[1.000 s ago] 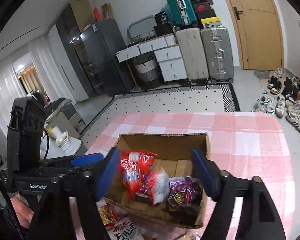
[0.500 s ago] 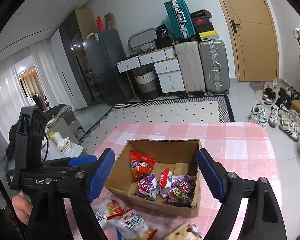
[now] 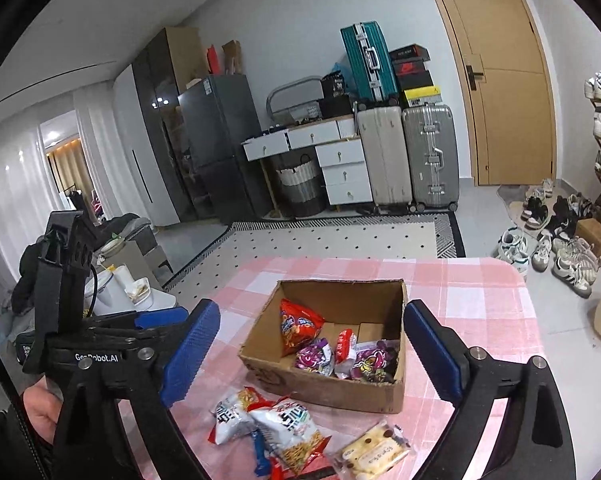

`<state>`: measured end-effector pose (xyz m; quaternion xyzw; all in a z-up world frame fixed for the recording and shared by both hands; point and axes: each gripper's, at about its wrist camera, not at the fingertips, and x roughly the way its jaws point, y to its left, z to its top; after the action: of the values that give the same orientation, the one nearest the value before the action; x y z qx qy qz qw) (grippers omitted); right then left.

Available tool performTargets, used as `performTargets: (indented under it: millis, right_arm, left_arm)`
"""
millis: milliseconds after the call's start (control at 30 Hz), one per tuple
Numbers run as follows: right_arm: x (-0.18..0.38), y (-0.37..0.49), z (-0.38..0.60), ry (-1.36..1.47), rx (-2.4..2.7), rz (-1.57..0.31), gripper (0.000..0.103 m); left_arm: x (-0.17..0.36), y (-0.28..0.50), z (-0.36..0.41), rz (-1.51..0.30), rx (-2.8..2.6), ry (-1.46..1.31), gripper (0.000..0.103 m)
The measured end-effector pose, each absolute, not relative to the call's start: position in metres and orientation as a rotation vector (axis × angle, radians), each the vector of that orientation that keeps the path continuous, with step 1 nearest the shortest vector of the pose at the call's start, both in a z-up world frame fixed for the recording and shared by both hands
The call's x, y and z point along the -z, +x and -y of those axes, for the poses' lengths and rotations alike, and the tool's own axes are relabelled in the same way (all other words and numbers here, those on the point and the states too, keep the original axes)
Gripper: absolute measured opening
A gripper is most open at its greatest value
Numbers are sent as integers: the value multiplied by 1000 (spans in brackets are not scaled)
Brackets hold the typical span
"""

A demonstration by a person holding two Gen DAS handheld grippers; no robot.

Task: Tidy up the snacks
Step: 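Withdraw both tools from the box toward the remaining snacks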

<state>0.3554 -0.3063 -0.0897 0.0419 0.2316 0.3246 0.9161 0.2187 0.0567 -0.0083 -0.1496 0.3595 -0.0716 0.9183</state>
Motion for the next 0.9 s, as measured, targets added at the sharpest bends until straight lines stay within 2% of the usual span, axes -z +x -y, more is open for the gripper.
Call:
performTargets:
  millis: [133,467,900]
  right_arm:
    - [97,336,309,102,-684,-473,96]
    - [121,302,309,94,-700,-479,97]
    - [162,278,315,112,-669,-524,98]
  left_arm:
    - [2,199,-58,-719,138,-295,102]
    - [16,149,-68,-700,116,-323,102]
    - [43,124,-87,-708,55,-324,102]
